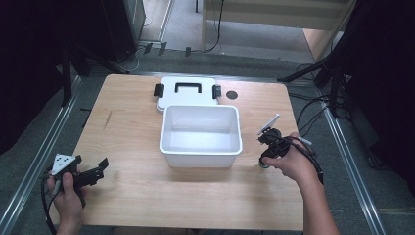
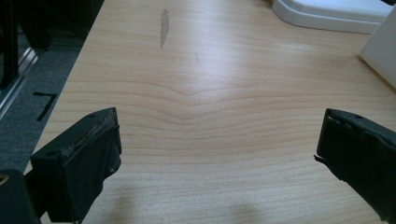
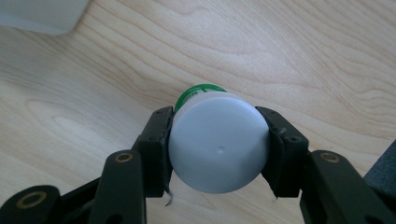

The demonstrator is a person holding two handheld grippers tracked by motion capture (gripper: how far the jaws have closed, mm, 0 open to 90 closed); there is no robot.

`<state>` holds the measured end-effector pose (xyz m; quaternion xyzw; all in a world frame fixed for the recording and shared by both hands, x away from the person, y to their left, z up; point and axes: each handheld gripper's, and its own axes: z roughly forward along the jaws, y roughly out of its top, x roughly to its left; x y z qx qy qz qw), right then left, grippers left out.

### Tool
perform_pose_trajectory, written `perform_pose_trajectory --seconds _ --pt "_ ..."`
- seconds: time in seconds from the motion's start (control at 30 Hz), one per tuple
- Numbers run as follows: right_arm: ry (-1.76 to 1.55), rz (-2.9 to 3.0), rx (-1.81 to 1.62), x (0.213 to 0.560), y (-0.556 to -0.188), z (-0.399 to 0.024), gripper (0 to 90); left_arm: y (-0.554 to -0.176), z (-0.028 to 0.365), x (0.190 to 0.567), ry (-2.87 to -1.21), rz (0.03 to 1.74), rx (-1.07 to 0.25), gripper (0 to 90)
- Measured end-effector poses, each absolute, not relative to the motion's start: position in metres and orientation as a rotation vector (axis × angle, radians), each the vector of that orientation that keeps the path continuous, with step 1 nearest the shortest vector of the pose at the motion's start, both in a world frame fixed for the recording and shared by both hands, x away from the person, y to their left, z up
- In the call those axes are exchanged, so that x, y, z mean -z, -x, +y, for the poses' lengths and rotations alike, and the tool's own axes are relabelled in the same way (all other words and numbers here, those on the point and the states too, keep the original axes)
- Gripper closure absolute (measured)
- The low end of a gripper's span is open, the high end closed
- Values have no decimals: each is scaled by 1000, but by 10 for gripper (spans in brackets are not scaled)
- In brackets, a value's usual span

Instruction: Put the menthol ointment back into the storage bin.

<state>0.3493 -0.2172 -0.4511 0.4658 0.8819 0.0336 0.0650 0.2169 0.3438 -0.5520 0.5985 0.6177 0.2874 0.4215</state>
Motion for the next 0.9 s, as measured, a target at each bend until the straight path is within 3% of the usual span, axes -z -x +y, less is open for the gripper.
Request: perform_pose_trajectory --seconds 0.9 --pt "-1248 2701 -136 369 -378 -172 515 -218 344 552 -1501 1548 -713 3"
